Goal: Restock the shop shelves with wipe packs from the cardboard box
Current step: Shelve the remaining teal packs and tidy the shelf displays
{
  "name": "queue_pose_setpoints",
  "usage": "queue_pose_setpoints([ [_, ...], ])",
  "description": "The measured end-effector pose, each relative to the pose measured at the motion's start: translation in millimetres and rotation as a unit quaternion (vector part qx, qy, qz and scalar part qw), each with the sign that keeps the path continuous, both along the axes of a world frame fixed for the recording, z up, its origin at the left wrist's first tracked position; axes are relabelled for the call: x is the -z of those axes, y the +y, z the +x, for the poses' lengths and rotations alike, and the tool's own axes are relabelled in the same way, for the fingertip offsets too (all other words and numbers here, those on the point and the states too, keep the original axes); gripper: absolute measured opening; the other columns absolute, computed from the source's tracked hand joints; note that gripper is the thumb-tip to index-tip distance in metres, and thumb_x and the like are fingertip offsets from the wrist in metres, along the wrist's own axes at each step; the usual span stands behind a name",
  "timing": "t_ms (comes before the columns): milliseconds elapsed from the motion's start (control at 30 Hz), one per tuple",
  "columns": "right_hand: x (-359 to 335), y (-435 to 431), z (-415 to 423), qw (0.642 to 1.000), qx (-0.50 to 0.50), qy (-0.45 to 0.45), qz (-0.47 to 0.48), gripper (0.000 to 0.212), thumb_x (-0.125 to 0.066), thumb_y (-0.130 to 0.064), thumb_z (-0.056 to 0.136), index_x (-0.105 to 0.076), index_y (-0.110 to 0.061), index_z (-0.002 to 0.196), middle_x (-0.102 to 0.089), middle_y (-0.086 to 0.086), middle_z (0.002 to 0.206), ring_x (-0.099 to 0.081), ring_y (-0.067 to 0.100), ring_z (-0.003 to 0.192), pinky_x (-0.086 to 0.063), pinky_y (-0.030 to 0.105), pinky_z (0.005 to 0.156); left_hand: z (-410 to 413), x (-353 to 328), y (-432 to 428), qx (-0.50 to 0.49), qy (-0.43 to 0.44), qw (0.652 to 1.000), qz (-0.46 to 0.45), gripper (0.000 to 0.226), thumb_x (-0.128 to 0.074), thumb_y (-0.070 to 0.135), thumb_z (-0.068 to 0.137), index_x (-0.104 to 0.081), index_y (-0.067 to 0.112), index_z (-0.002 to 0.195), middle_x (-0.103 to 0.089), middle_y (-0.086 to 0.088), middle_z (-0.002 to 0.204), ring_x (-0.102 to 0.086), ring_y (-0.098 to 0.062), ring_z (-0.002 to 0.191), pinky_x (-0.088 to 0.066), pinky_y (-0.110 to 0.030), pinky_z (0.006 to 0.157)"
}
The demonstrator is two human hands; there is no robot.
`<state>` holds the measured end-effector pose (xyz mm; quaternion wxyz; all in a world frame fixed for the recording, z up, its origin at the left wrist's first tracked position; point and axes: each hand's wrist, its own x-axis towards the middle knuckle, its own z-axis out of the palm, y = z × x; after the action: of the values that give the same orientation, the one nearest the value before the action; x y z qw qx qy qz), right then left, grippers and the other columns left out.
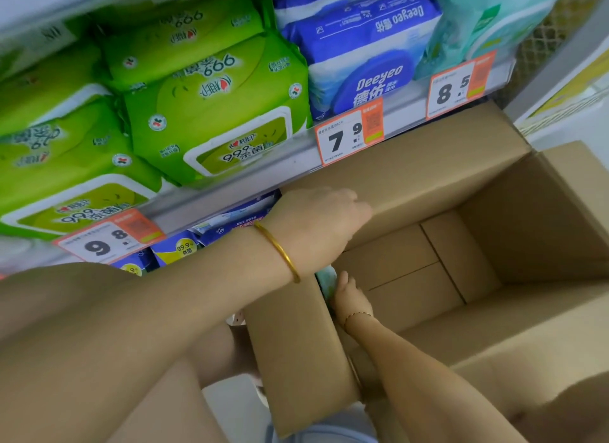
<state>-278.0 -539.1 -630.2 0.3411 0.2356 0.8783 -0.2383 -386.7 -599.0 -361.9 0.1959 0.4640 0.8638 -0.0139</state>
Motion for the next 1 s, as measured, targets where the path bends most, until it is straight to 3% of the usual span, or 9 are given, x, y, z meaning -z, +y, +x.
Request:
queue_pose_setpoints([
  [133, -3.3, -4.9, 6.2, 0.996, -0.079, 0.043, 0.012, 0.057, -0.038, 0.005, 0.087, -0.026, -0.024, 0.135, -0.025, 0.019, 0.143, -0.049, 0.034, 0.105, -0.050, 0.037, 0.075, 1.1, 0.6, 1.5, 0.000, 0.003, 1.000, -0.005, 0.027, -0.047, 0.010, 0.092, -0.051, 0.017, 0.118, -0.050, -0.002, 0.118, -0.052, -0.023, 0.105, -0.049, -0.040, 0.084],
  [233, -2.3, 1.3, 10.9, 0.993, -0.111, 0.033, 0.018, 0.049, -0.041, -0.002, 0.090, -0.032, -0.026, 0.132, -0.009, 0.021, 0.151, -0.041, 0.037, 0.117, -0.049, 0.041, 0.086, 1.8, -0.2, 2.6, 0.002, 0.006, 1.000, -0.003, 0.027, -0.046, 0.011, 0.093, -0.050, 0.017, 0.118, -0.050, -0.002, 0.118, -0.053, -0.023, 0.106, -0.049, -0.040, 0.082],
  [333, 3.5, 10.4, 11.2, 0.997, -0.069, 0.029, -0.005, 0.040, -0.041, -0.019, 0.093, -0.036, -0.022, 0.133, -0.023, 0.017, 0.140, -0.042, 0.034, 0.112, -0.050, 0.041, 0.086, 0.9, 1.1, 3.3, -0.001, 0.007, 1.000, -0.006, 0.027, -0.046, 0.012, 0.093, -0.050, 0.017, 0.120, -0.050, -0.002, 0.119, -0.052, -0.023, 0.107, -0.049, -0.039, 0.083],
  [400, 4.6, 17.4, 11.1, 0.998, -0.058, 0.019, -0.022, 0.045, -0.046, -0.017, 0.092, -0.035, -0.023, 0.134, -0.030, 0.013, 0.128, -0.044, 0.030, 0.106, -0.052, 0.039, 0.086, 0.0, 2.9, 4.6, -0.001, 0.006, 1.000, -0.009, 0.027, -0.047, 0.013, 0.094, -0.050, 0.018, 0.120, -0.050, -0.002, 0.120, -0.053, -0.022, 0.108, -0.049, -0.038, 0.083],
  [567, -32.1, 44.2, 3.6, 0.995, 0.078, -0.012, -0.066, 0.024, -0.049, -0.026, 0.091, -0.052, -0.025, 0.115, -0.037, 0.006, 0.113, -0.052, 0.027, 0.095, -0.057, 0.037, 0.081, -3.4, 8.9, 8.8, 0.002, -0.015, 1.000, -0.018, 0.028, -0.046, 0.018, 0.094, -0.051, 0.016, 0.122, -0.051, -0.005, 0.121, -0.053, -0.025, 0.108, -0.049, -0.042, 0.087],
  [733, -126.5, 94.8, -7.6, 0.930, 0.276, -0.008, -0.244, 0.034, -0.052, -0.012, 0.090, -0.053, -0.012, 0.124, -0.057, 0.016, 0.122, -0.063, 0.028, 0.099, -0.056, 0.038, 0.080, 7.9, 7.9, 13.8, 0.012, -0.072, 0.997, -0.028, 0.034, -0.051, 0.027, 0.092, -0.049, 0.021, 0.126, -0.051, -0.004, 0.122, -0.055, -0.022, 0.106, -0.048, -0.038, 0.087],
  [900, -242.4, 127.5, 5.4, 0.856, 0.343, 0.050, -0.383, 0.025, -0.054, -0.009, 0.089, -0.057, -0.017, 0.113, -0.060, 0.014, 0.116, -0.063, 0.024, 0.098, -0.057, 0.036, 0.071, 41.5, -12.8, 21.5, -0.016, -0.155, 0.988, 0.017, 0.072, -0.070, 0.043, 0.076, -0.037, 0.021, 0.135, -0.047, -0.001, 0.132, -0.048, -0.017, 0.117, -0.046, -0.038, 0.098],
  [1000, -302.6, 136.0, 11.1, 0.832, 0.336, 0.123, -0.424, 0.018, -0.052, -0.010, 0.091, -0.058, -0.017, 0.107, -0.061, 0.013, 0.106, -0.063, 0.024, 0.090, -0.056, 0.037, 0.073, 60.0, -33.3, 31.7, -0.016, -0.072, 0.993, 0.092, 0.080, -0.071, 0.046, 0.073, -0.032, 0.018, 0.136, -0.040, -0.001, 0.137, -0.039, -0.019, 0.125, -0.040, -0.038, 0.104],
])
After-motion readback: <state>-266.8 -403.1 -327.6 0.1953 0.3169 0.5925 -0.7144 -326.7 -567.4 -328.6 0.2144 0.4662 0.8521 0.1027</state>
